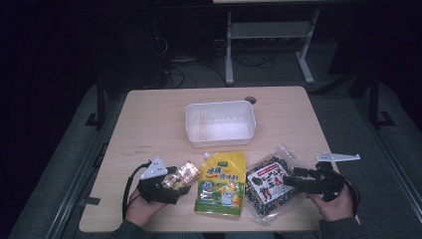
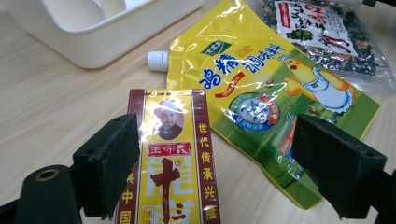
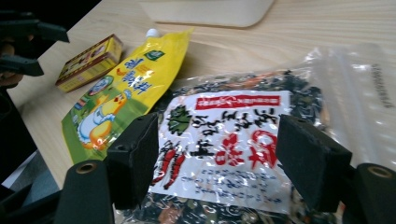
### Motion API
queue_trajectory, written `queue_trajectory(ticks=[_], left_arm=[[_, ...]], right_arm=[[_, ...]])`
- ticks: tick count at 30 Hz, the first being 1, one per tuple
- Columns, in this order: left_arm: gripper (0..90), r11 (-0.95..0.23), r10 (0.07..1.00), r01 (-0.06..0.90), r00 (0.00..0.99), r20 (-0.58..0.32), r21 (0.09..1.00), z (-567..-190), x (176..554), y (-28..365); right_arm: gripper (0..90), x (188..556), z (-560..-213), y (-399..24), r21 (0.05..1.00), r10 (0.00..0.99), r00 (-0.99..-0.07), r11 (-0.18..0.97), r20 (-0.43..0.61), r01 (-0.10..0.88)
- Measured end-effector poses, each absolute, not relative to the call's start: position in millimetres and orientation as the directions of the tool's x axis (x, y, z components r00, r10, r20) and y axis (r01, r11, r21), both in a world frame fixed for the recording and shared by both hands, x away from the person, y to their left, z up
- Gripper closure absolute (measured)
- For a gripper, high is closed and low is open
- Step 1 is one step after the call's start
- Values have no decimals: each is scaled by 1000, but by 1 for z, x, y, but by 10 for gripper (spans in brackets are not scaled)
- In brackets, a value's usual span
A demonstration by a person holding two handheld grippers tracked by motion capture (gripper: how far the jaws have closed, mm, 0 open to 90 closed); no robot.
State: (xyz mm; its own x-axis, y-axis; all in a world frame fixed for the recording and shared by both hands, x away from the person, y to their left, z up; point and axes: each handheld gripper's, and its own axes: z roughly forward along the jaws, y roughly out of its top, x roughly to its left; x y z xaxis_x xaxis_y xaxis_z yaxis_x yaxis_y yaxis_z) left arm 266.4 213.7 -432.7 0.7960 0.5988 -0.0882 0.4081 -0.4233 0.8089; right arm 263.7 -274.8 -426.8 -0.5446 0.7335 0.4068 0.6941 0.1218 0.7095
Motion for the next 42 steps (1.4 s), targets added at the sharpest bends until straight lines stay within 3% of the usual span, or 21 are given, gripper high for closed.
queue_trajectory(ticks=[23, 42], left_arm=[[152, -433, 596, 414, 798, -91, 801, -434, 267, 210], [153, -444, 587, 416, 804, -93, 794, -436, 267, 206]], right_arm=[[392, 259, -443, -354, 599, 862, -267, -52, 431, 799], [698, 259, -457, -362, 494, 860, -175, -99, 479, 864]])
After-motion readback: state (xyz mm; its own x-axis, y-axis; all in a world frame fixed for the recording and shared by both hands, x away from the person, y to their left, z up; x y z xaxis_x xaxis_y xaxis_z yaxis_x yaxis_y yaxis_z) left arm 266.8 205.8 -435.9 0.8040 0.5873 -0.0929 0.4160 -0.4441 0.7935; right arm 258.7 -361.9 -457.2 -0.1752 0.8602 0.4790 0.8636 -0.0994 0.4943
